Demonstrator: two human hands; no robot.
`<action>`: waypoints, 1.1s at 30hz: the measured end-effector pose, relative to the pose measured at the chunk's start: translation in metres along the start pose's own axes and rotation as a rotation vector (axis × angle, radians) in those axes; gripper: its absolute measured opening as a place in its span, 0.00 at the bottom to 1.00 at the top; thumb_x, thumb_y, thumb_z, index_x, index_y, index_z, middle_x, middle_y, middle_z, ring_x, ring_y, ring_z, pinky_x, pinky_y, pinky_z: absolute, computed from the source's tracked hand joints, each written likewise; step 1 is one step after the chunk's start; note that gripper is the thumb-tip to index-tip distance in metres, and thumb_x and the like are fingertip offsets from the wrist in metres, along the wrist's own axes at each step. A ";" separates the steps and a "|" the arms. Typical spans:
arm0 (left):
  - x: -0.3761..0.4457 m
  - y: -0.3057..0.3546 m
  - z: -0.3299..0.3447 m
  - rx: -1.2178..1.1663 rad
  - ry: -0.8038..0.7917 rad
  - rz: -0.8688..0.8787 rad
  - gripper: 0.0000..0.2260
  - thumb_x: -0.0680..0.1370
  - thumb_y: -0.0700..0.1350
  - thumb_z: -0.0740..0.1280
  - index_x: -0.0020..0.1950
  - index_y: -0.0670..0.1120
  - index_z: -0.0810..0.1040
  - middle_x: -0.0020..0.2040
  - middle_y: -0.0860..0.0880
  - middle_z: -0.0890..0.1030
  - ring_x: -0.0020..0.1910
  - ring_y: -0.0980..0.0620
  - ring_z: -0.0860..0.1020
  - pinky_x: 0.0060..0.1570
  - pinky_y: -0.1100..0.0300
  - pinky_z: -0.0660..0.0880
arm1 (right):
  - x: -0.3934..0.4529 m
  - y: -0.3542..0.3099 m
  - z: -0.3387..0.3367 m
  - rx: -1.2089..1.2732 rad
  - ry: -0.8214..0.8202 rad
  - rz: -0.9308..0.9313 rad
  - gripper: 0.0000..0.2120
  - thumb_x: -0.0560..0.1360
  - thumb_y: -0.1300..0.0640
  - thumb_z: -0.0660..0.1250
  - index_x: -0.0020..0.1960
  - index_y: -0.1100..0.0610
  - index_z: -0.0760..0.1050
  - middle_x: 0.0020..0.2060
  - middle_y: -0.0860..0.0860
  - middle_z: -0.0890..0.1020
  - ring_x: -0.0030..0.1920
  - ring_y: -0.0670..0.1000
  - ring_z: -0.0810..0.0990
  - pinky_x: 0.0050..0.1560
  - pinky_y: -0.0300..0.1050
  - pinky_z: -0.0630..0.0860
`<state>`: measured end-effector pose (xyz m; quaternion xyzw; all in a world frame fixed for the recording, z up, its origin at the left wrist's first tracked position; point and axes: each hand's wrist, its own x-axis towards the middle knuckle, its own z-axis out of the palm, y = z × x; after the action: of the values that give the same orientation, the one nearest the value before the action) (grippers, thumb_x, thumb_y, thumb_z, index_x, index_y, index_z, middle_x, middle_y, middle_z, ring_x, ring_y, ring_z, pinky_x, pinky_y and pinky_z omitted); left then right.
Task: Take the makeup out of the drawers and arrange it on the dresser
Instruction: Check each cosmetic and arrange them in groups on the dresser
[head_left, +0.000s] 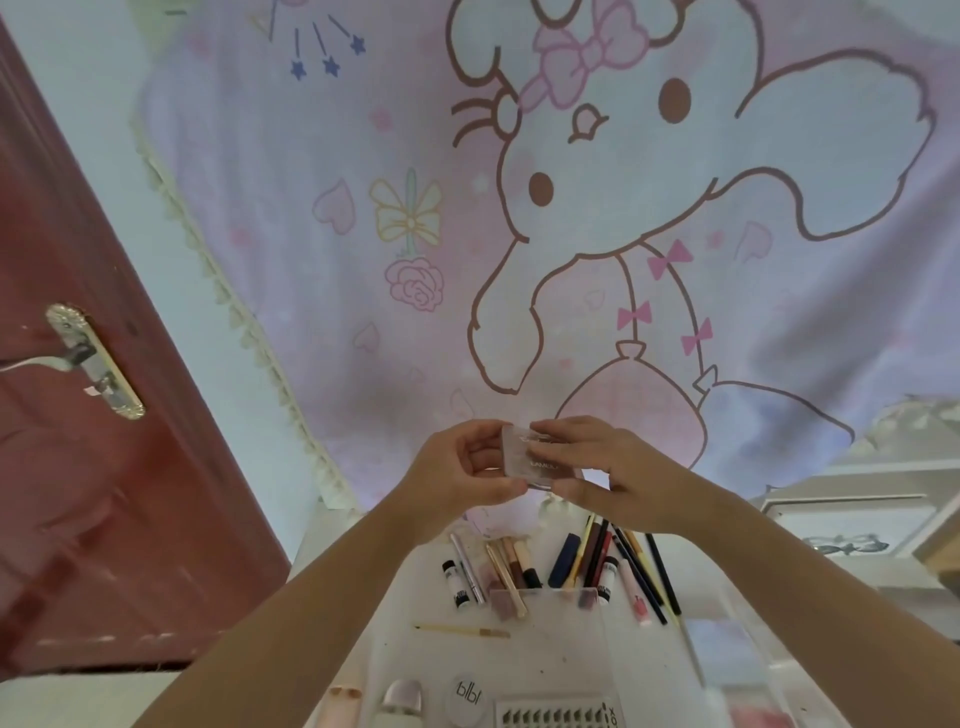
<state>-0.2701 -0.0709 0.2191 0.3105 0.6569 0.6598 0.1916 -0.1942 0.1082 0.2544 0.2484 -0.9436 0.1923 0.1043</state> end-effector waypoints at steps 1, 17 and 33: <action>-0.001 -0.001 -0.001 -0.011 -0.001 -0.003 0.21 0.67 0.26 0.68 0.49 0.49 0.76 0.40 0.56 0.84 0.41 0.57 0.82 0.40 0.67 0.78 | 0.001 -0.003 0.000 0.002 -0.019 -0.009 0.14 0.74 0.66 0.63 0.58 0.68 0.74 0.54 0.68 0.78 0.54 0.66 0.77 0.54 0.27 0.60; -0.015 0.002 -0.005 0.020 -0.027 -0.049 0.19 0.65 0.27 0.70 0.47 0.48 0.78 0.39 0.54 0.84 0.39 0.55 0.82 0.38 0.66 0.78 | -0.001 -0.008 0.012 0.029 -0.001 0.125 0.20 0.72 0.54 0.68 0.63 0.54 0.73 0.62 0.51 0.77 0.60 0.46 0.75 0.56 0.28 0.64; -0.040 -0.050 0.013 -0.148 -0.231 -0.353 0.26 0.68 0.23 0.65 0.57 0.49 0.72 0.47 0.50 0.83 0.44 0.57 0.82 0.42 0.65 0.78 | -0.044 0.003 0.043 0.413 -0.007 0.569 0.19 0.76 0.46 0.56 0.54 0.56 0.79 0.42 0.47 0.84 0.42 0.44 0.81 0.43 0.27 0.74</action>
<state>-0.2403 -0.0847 0.1629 0.2495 0.6246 0.6224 0.4004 -0.1626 0.1114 0.2023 -0.0080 -0.9167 0.3994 -0.0093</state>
